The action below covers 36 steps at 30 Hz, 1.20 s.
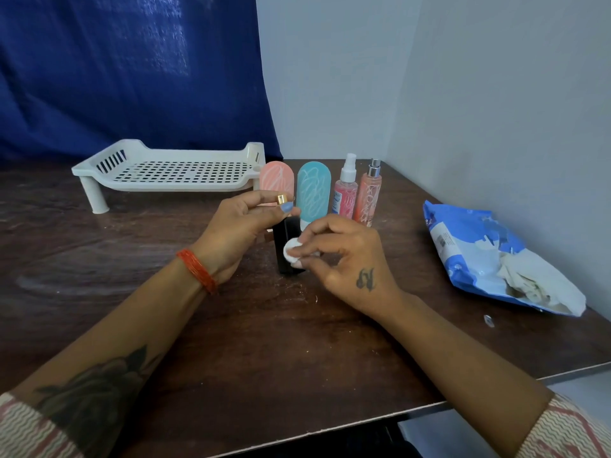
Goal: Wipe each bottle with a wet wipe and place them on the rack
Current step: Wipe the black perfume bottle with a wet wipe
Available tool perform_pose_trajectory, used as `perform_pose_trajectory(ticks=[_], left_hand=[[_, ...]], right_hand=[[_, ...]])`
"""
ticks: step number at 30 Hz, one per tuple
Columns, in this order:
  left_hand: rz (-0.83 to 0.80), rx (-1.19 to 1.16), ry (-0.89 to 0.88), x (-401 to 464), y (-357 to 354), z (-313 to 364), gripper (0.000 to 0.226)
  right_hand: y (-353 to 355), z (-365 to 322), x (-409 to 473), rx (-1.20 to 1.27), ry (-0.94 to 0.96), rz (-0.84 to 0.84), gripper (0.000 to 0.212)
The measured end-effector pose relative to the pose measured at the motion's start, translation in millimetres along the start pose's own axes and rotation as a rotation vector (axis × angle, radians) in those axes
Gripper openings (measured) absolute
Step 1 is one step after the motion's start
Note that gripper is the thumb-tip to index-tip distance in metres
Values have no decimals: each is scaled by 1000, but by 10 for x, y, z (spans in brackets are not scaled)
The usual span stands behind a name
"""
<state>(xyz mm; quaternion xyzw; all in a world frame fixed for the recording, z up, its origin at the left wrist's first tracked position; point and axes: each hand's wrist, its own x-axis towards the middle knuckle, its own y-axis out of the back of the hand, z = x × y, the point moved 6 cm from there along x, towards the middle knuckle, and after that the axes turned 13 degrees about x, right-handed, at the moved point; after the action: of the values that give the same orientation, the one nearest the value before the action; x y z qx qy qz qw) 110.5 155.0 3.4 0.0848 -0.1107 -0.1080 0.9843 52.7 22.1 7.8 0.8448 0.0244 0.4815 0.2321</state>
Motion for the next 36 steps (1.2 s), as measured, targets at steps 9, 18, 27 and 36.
perform_pose_trajectory(ticks=[9,18,27,36], left_hand=[[-38,-9,14,-14,-20,9,27],[-105,-10,8,-28,-86,12,25],[-167,60,-80,-48,-118,64,34],[-179,96,-79,-35,-91,44,32]], right_hand=[[-78,51,-62,-94,-50,-185,17],[271,107,5,-97,-128,268,16],[177,13,26,-85,61,194,19],[225,128,16,-96,-50,252,18]])
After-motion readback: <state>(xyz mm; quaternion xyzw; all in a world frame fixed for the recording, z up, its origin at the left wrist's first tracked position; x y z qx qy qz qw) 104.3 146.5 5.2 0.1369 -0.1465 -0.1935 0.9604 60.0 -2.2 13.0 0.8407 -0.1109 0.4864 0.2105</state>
